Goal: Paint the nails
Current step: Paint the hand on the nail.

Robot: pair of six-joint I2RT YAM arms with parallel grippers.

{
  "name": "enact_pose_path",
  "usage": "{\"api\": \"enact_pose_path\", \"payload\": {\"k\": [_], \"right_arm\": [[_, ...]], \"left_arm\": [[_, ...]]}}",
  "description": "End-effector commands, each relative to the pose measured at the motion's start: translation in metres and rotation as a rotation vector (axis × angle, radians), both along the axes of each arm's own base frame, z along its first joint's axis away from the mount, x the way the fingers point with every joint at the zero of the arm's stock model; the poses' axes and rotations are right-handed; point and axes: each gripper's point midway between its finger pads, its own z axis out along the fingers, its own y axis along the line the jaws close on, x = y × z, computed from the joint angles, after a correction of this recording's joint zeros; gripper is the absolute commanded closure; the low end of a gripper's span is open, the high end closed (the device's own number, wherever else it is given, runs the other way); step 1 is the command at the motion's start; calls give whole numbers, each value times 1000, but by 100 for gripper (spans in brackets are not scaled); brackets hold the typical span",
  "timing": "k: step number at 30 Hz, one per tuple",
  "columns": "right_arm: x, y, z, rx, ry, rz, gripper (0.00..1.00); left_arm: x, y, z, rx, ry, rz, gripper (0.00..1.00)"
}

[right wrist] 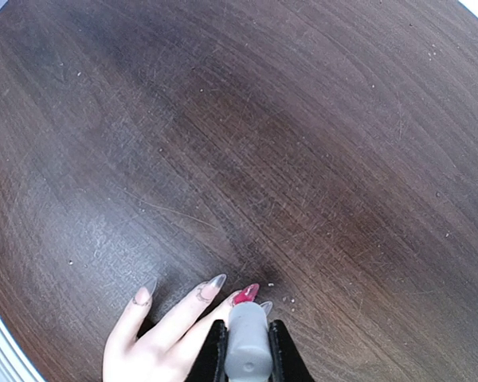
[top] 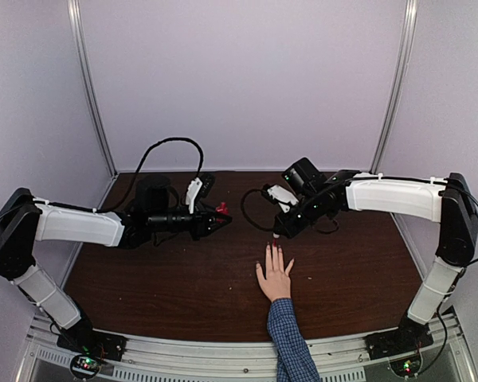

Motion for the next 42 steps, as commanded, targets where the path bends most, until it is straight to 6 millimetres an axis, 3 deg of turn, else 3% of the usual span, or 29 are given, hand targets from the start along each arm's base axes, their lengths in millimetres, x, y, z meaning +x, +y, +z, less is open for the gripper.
{"api": "enact_pose_path", "payload": {"k": [1,35,42], "right_arm": [[10,3,6,10,-34,-23,100],[25,-1,11,28,-71,-69,100],[24,-5,21,39,-91,-76,100]], "left_arm": [[3,0,17,-36,-64,-3,100],[3,1,17,-32,-70,-2,100],[3,1,17,-30,-72,1,100]]}}
